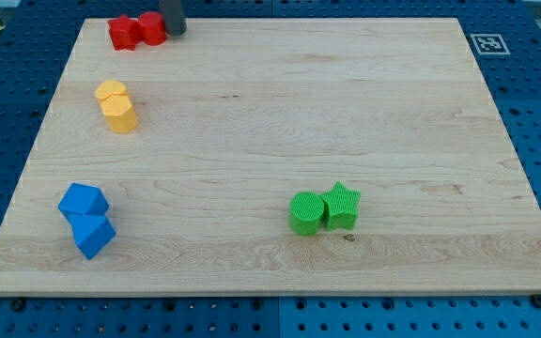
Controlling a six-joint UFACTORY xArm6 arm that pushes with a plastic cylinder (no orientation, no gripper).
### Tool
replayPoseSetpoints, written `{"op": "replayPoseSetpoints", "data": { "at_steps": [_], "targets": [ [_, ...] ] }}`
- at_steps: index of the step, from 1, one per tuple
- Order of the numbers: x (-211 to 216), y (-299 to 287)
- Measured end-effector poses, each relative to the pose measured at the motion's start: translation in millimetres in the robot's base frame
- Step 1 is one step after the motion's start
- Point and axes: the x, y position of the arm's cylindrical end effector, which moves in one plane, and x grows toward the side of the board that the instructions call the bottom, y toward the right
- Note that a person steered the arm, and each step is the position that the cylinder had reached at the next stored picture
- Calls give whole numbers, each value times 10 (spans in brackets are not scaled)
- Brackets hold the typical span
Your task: Push the yellow blocks into the red blocks
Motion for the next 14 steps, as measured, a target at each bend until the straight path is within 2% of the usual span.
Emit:
{"op": "replayPoseSetpoints", "data": {
  "at_steps": [1, 3, 5, 7, 9, 10, 12, 13, 14],
  "targets": [
    [0, 2],
    [161, 664],
    [284, 305],
    [778, 426],
    [1132, -941],
    [1195, -1367],
    [2104, -802],
    [2198, -328],
    [2171, -155]
  ]
}}
